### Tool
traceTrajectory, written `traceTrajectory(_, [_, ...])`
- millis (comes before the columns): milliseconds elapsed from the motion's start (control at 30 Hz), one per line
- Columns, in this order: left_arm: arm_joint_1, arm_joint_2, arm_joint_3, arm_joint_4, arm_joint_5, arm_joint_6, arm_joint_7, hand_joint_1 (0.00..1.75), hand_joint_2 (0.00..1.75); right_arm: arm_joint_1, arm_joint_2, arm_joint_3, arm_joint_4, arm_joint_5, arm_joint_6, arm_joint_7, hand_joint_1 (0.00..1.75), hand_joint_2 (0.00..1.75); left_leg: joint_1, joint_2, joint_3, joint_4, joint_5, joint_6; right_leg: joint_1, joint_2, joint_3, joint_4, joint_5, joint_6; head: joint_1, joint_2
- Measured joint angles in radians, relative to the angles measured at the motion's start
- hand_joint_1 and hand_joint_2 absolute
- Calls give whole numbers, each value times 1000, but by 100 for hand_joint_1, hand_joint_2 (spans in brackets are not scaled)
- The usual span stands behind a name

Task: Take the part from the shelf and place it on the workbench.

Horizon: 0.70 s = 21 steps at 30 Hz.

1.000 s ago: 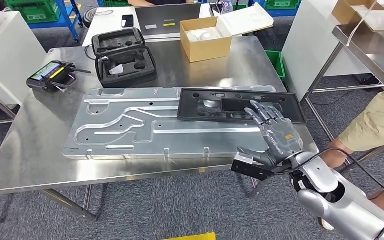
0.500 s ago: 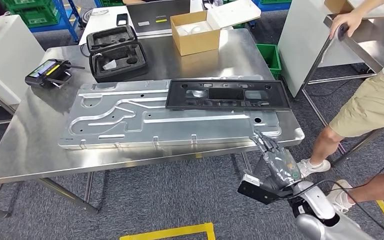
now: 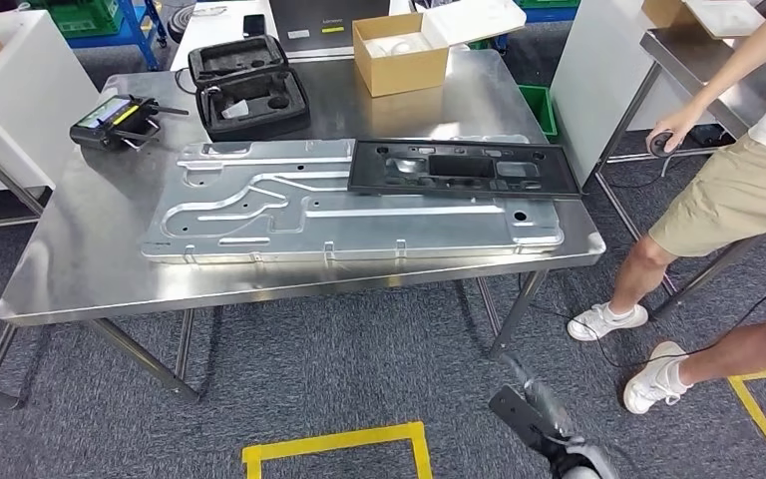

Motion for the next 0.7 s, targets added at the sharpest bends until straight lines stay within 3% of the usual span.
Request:
traceTrajectory(67, [-1,0,0,0,-2,0,5,0,0,-4,44,-8,100,-62,47,-13,0,0,0,0,-20,11,11,-9,0,-1,102,-142,37,0,1,0])
traceTrajectory(133, [-3,0,0,0,-4,0,10,0,0,-8,85,-16,190,-107,86,-9,0,0,-1,1,-32,21,21,-21,4,1,167,-247,32,-9,0,0])
traceTrajectory(233, [-3,0,0,0,-6,0,14,0,0,-3,147,-27,308,-170,144,39,0,0,4,2,-39,29,29,-41,8,2,166,-264,35,-33,-1,0])
traceTrajectory(267, [-2,0,0,0,-6,0,14,0,0,0,167,-31,342,-182,157,60,0,0,7,2,-46,44,12,-48,8,1,160,-264,42,-43,-3,0])
traceTrajectory(333, [0,-1,0,0,-2,0,13,0,0,8,207,-35,404,-187,169,104,0,0,13,1,-81,140,-75,-61,6,-1,142,-265,60,-59,-6,0])
traceTrajectory(400, [2,0,0,0,4,-1,10,0,0,19,243,-36,454,-177,172,147,0,0,16,2,-120,282,-163,-72,7,-1,119,-264,77,-63,-7,0])
traceTrajectory(433, [4,0,0,0,6,-2,9,0,0,26,261,-36,476,-170,173,164,0,0,17,2,-125,328,-179,-75,7,0,107,-264,85,-62,-7,0])
traceTrajectory(467, [7,1,0,0,9,-2,8,0,0,32,278,-36,499,-163,173,179,0,0,18,2,-113,338,-172,-76,7,0,96,-263,93,-61,-8,0])
traceTrajectory(500, [10,2,1,0,11,-3,6,0,0,37,297,-36,521,-156,174,192,0,0,18,1,-81,307,-150,-76,7,0,86,-263,100,-59,-8,0])
traceTrajectory(567, [14,4,2,0,16,-3,5,0,0,48,329,-36,560,-147,175,210,0,0,19,0,25,158,-106,-70,8,1,70,-263,114,-52,-8,0])
traceTrajectory(633, [15,6,3,0,19,-3,5,0,0,55,353,-36,584,-146,178,220,0,0,14,-4,105,29,-99,-59,10,2,60,-263,127,-42,-7,0])
traceTrajectory(700, [19,7,4,0,23,-3,8,0,0,59,371,-36,606,-150,180,228,0,0,8,-5,116,-4,-100,-46,11,3,54,-264,140,-30,-6,0])
